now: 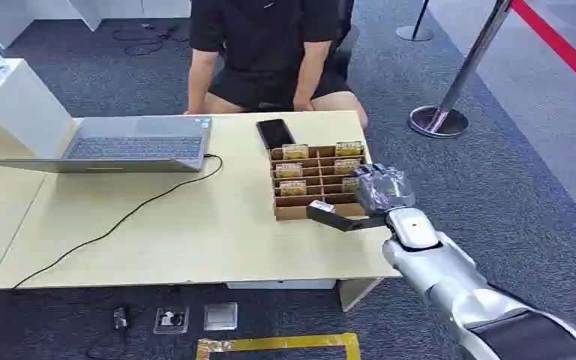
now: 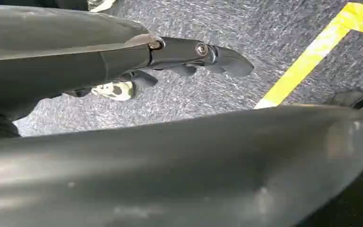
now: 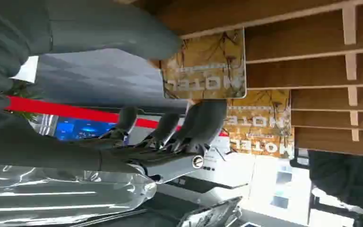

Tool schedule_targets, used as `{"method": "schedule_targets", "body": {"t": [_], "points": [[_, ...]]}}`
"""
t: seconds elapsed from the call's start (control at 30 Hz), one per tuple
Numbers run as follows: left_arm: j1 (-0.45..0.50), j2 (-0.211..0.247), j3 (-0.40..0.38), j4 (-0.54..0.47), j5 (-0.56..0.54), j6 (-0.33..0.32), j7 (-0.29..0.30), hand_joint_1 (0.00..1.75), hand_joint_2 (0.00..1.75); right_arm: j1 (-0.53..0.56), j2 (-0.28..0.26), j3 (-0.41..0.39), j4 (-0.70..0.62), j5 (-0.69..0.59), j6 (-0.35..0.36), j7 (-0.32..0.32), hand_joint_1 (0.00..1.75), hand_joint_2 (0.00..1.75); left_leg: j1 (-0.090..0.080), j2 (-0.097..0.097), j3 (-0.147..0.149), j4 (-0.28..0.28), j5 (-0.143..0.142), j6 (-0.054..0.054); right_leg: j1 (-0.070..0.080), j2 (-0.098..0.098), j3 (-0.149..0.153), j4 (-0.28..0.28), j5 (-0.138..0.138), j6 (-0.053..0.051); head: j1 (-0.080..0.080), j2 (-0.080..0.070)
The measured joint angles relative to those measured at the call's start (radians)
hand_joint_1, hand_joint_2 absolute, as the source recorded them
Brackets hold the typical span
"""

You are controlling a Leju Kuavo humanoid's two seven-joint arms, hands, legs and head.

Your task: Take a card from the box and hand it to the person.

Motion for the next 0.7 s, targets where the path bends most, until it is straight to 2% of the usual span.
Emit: {"method": "schedule_targets", "body": {"t": [0.13, 0.2, 0.27, 0.33, 0.4, 0.43, 0.47, 0.5, 0.7], "points": [[0.0, 0.0, 0.0, 0.0, 0.0, 0.002, 0.0, 0.0, 0.0, -0.002, 0.001, 0.0, 0.006, 0.006, 0.008, -0.004, 0.84, 1.75, 0.0, 0.0, 0.0, 0.0, 0.0, 0.0, 0.0, 0.0, 0.0, 0.0, 0.0, 0.0, 0.0, 0.0], [0.001, 0.0, 0.001, 0.0, 0.0, 0.002, 0.0, 0.0, 0.0, -0.003, 0.002, 0.0, 0.008, 0.007, 0.011, -0.005, 0.98, 1.75, 0.0, 0.0, 0.0, 0.0, 0.0, 0.0, 0.0, 0.0, 0.0, 0.0, 0.0, 0.0, 0.0, 0.0], [0.001, 0.0, 0.001, 0.0, 0.0, 0.004, 0.0, 0.0, 0.0, -0.004, 0.002, 0.0, 0.011, 0.007, 0.015, -0.007, 1.38, 1.75, 0.0, 0.0, 0.0, 0.0, 0.0, 0.0, 0.0, 0.0, 0.0, 0.0, 0.0, 0.0, 0.0, 0.0], [0.002, 0.0, 0.001, 0.0, -0.001, 0.006, -0.008, 0.0, 0.0, -0.004, 0.002, 0.0, 0.016, 0.007, 0.02, -0.008, 1.43, 1.75, 0.0, 0.0, 0.0, 0.0, 0.0, 0.0, 0.0, 0.0, 0.0, 0.0, 0.001, 0.0, 0.0, 0.0], [0.002, 0.0, 0.001, 0.001, -0.01, 0.01, -0.026, 0.0, 0.0, -0.006, 0.004, 0.0, 0.018, 0.008, 0.02, -0.009, 1.61, 1.75, 0.0, 0.0, 0.0, 0.0, 0.0, 0.0, 0.0, 0.0, 0.0, 0.0, 0.001, 0.0, 0.0, 0.0], [0.002, 0.0, 0.001, 0.001, -0.014, 0.011, -0.033, 0.0, 0.0, -0.008, 0.005, 0.0, 0.019, 0.008, 0.019, -0.011, 1.61, 1.75, 0.0, 0.0, 0.0, 0.0, 0.0, 0.0, 0.0, 0.0, 0.0, 0.0, 0.001, 0.0, 0.0, 0.0], [0.002, 0.0, 0.001, 0.001, -0.02, 0.014, -0.04, 0.0, 1.75, -0.009, 0.007, 0.0, 0.02, 0.008, 0.018, -0.014, 1.61, 1.75, 0.0, 0.0, 0.0, 0.0, 0.0, 0.0, 0.0, 0.0, 0.0, 0.0, 0.001, 0.0, 0.0, 0.0], [0.002, 0.0, 0.001, 0.001, -0.023, 0.019, -0.045, 0.0, 1.75, -0.009, 0.007, 0.0, 0.021, 0.008, 0.016, -0.015, 1.71, 1.75, 0.0, 0.0, 0.0, 0.0, 0.0, 0.0, 0.0, 0.0, 0.0, 0.0, 0.001, 0.0, 0.0, 0.0], [0.002, 0.0, 0.0, 0.001, -0.056, 0.044, -0.043, 0.0, 1.75, -0.009, 0.008, -0.003, 0.025, 0.005, 0.002, -0.022, 1.73, 1.75, 0.0, 0.0, 0.0, 0.0, 0.0, 0.0, 0.0, 0.0, 0.0, 0.0, 0.001, 0.0, 0.0, 0.0]]}}
